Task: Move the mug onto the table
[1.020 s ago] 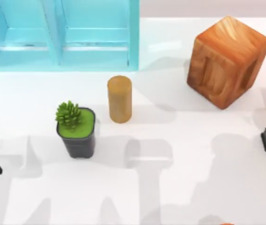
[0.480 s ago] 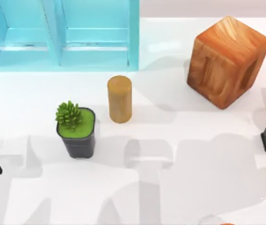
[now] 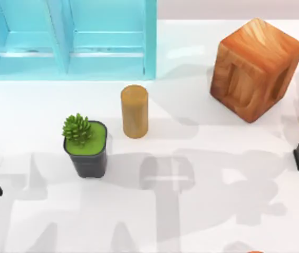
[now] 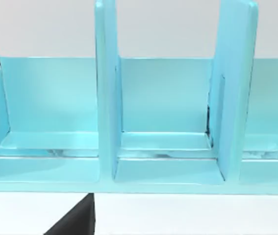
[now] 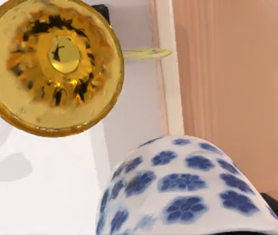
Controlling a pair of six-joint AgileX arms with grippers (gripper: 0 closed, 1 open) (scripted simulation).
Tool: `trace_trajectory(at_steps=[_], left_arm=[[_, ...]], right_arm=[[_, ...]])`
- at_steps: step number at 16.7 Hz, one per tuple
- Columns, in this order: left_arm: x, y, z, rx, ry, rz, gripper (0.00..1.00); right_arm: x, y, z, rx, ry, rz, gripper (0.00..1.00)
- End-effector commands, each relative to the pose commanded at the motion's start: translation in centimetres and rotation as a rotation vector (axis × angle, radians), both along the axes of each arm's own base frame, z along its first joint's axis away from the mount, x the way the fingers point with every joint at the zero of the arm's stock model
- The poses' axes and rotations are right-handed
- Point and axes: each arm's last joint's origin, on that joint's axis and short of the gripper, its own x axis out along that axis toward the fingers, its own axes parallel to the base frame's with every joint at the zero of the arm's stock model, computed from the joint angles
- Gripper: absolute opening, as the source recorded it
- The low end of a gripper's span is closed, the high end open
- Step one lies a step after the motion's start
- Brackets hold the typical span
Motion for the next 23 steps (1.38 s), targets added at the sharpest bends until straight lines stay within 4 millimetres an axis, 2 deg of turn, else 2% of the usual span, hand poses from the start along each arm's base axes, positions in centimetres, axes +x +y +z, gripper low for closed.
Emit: trace_trajectory(at_steps=[3, 6, 8, 10, 12, 14, 15, 20, 23], left_arm=[[0.0, 0.0, 0.0, 0.000, 0.000, 0.000, 1.00], [0.0, 0.0, 0.0, 0.000, 0.000, 0.000, 1.00], [0.0, 0.0, 0.0, 0.000, 0.000, 0.000, 1.00], [0.0, 0.0, 0.0, 0.000, 0.000, 0.000, 1.00], [0.0, 0.0, 0.0, 0.000, 0.000, 0.000, 1.00], [0.0, 0.0, 0.0, 0.000, 0.000, 0.000, 1.00], [0.0, 0.0, 0.0, 0.000, 0.000, 0.000, 1.00], [0.0, 0.0, 0.0, 0.000, 0.000, 0.000, 1.00], [0.0, 0.0, 0.0, 0.000, 0.000, 0.000, 1.00]], right_arm=[[1.2, 6.3, 1.9, -0.014, -0.036, -0.011, 0.00], [1.5, 14.6, 2.2, -0.003, -0.060, 0.006, 0.00], [1.1, 20.3, 1.0, 0.002, -0.049, 0.030, 0.00], [0.1, 25.4, -1.0, -0.010, -0.016, 0.065, 0.00], [-0.9, 29.1, -3.2, -0.037, 0.023, 0.095, 0.00], [-1.7, 31.0, -4.8, -0.060, 0.051, 0.111, 0.00], [-1.8, 31.2, -5.0, -0.064, 0.055, 0.114, 0.00], [-1.7, 31.1, -5.2, -0.063, 0.058, 0.110, 0.00], [-1.6, 31.3, -7.0, -0.064, 0.058, 0.112, 0.00]])
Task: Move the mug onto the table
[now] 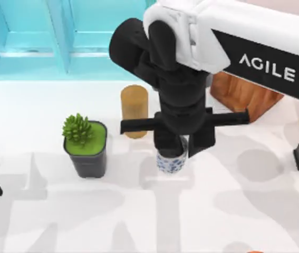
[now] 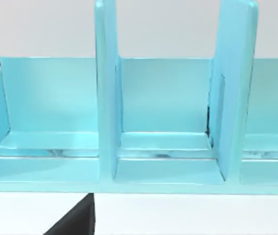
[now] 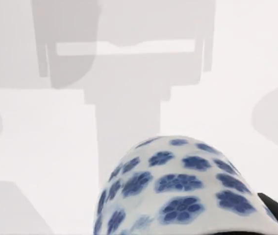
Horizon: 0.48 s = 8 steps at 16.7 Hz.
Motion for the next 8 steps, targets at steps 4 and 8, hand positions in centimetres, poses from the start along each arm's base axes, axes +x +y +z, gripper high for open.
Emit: trace_trajectory(at_steps=[4, 8], left_arm=[[0.0, 0.0, 0.0, 0.000, 0.000, 0.000, 1.00], [0.0, 0.0, 0.0, 0.000, 0.000, 0.000, 1.00]], right_arm=[[0.0, 0.1, -3.8, 0.003, -0.005, 0.003, 0.00], [-0.1, 0.1, -4.5, 0.000, -0.002, 0.003, 0.00]])
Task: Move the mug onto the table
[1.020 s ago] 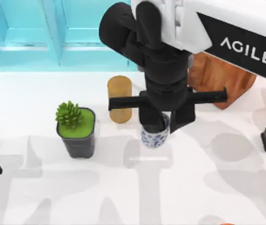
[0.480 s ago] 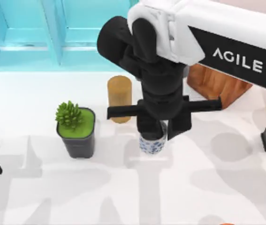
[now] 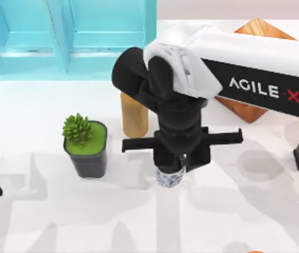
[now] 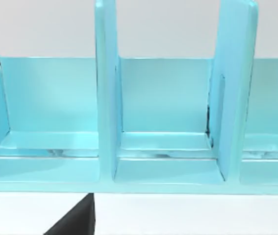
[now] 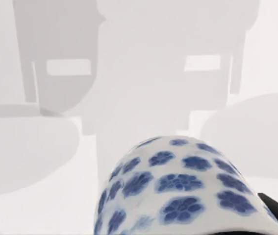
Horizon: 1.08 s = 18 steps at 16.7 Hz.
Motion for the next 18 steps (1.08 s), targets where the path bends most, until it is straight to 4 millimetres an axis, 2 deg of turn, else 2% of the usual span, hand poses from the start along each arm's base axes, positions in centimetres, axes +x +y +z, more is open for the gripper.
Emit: trace_trajectory(at_steps=[1, 14, 18], left_arm=[[0.00, 0.00, 0.00, 0.000, 0.000, 0.000, 1.00], [0.00, 0.00, 0.00, 0.000, 0.000, 0.000, 1.00], [0.00, 0.00, 0.00, 0.000, 0.000, 0.000, 1.00]], right_arm=[[0.00, 0.00, 0.00, 0.000, 0.000, 0.000, 0.00], [0.00, 0.00, 0.00, 0.000, 0.000, 0.000, 0.98], [0.00, 0.00, 0.00, 0.000, 0.000, 0.000, 1.00]])
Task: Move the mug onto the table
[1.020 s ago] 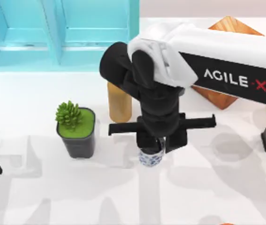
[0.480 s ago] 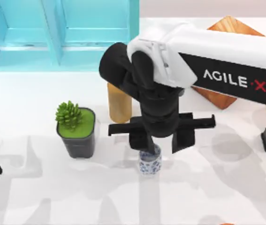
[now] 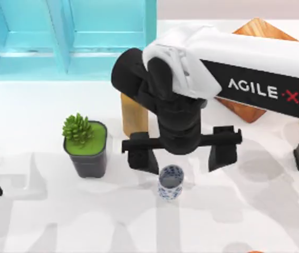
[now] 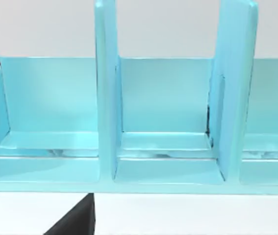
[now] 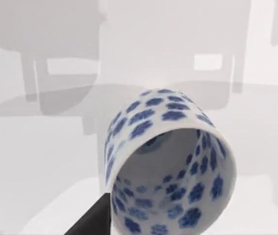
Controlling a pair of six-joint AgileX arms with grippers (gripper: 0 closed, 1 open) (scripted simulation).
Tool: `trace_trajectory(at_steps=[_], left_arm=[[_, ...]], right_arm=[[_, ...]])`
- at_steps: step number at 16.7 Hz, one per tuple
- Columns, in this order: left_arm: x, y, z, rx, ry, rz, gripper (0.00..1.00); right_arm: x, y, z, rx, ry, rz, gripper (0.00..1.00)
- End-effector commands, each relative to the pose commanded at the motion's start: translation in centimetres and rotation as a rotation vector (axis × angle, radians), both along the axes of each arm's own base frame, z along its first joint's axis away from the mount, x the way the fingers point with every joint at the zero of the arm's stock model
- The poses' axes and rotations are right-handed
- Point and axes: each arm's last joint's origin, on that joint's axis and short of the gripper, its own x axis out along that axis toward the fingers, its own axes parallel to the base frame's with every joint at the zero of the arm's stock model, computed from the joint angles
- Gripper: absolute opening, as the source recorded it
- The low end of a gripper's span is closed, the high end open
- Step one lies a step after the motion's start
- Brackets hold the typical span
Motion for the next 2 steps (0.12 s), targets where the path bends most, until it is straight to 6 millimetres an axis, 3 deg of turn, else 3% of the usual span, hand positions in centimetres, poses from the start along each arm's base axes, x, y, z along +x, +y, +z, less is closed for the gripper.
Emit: trace_trajectory(at_steps=[2], left_arm=[[0.00, 0.00, 0.00, 0.000, 0.000, 0.000, 1.00]], right_arm=[[0.00, 0.00, 0.00, 0.000, 0.000, 0.000, 1.00]])
